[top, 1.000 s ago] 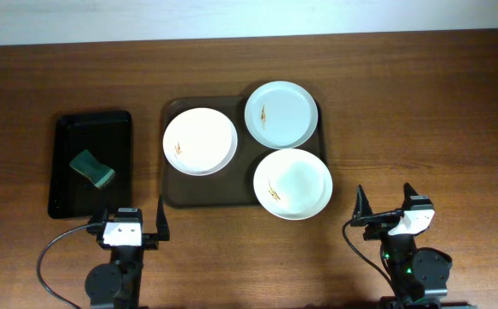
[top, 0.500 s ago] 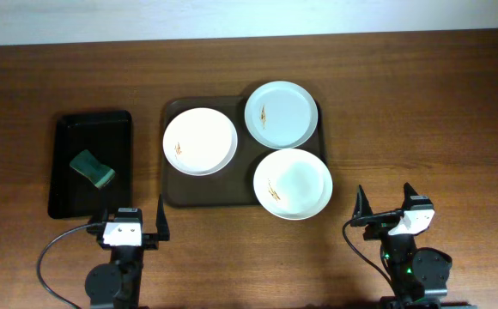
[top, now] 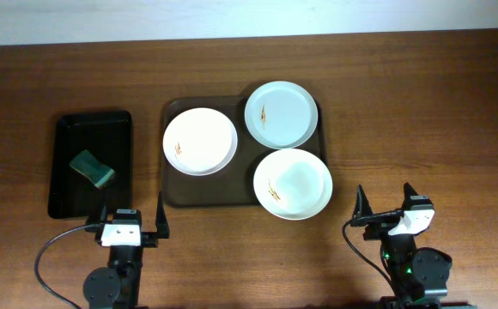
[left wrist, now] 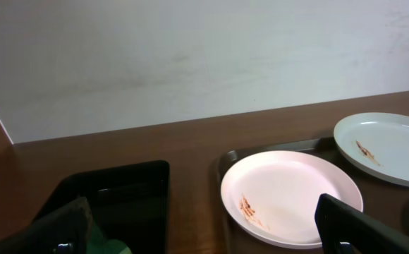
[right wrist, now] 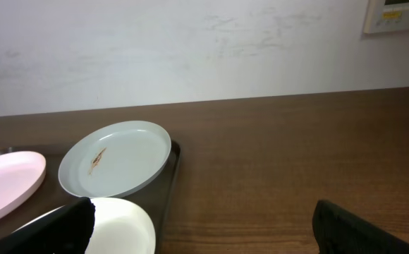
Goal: Clean dirty plates on tray and stack at the side
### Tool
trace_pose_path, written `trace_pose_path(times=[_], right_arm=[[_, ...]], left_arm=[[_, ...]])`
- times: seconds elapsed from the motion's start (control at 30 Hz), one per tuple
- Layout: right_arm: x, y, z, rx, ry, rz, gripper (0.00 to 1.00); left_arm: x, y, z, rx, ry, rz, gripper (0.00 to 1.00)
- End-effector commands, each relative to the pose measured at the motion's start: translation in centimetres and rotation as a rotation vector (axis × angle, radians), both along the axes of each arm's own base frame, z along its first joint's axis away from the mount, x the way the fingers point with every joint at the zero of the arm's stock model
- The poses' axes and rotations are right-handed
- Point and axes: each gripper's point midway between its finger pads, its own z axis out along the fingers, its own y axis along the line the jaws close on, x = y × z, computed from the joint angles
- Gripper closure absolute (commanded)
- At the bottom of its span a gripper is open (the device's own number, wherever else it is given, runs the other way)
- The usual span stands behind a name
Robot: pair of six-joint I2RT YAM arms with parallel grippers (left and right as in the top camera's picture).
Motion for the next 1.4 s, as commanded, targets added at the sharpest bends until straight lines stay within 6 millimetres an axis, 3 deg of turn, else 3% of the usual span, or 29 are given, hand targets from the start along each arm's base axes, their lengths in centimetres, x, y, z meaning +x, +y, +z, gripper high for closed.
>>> trace_pose_path(times=[0.0,0.17,0.27,0.43,0.63,0.83,0.97,1.13,1.37], right_arm=[[-0.1,0.4,0.9,0.003,-0.021,0.027,0.02],[-0.5,0.9,3.1,0.002,-0.069,0.052,0.02],[-0.8,0.9,5.0,0.000,-0.108,0.052,0.02],[-1.7,1.3,8.8,-0.003,-0.174,0.075,0.02],[-1.3,2.5,11.4,-0.001,-0.138,0.146,0.02],[1.3,3.3,14.5,0.019,0.027,0.198,0.02],[4.1,3.4,15.9,0.050,0.262,0.206,0.02],[7.2,5.0,15.9,0.123,0.569,0.294,0.02],[10.5,7.6,14.2,0.175,0.865,0.372,0.02]], left_arm=[[-0.2,-0.4,1.6,0.006,-0.040,-0.023,0.01],[-0.7,-0.5,4.5,0.009,-0.087,-0.025,0.01],[-0.4,-0.6,5.0,0.008,-0.064,-0.034,0.01],[0.7,-1.0,6.4,0.005,-0.009,-0.058,0.01],[2.8,-1.2,8.8,-0.004,0.112,-0.077,0.01],[6.1,-2.9,9.7,-0.029,0.289,-0.180,0.01],[9.0,-3.4,10.2,-0.062,0.467,-0.217,0.01],[11.7,-3.8,11.9,-0.105,0.693,-0.244,0.01],[12.6,-4.6,12.5,-0.116,0.915,-0.311,0.01]])
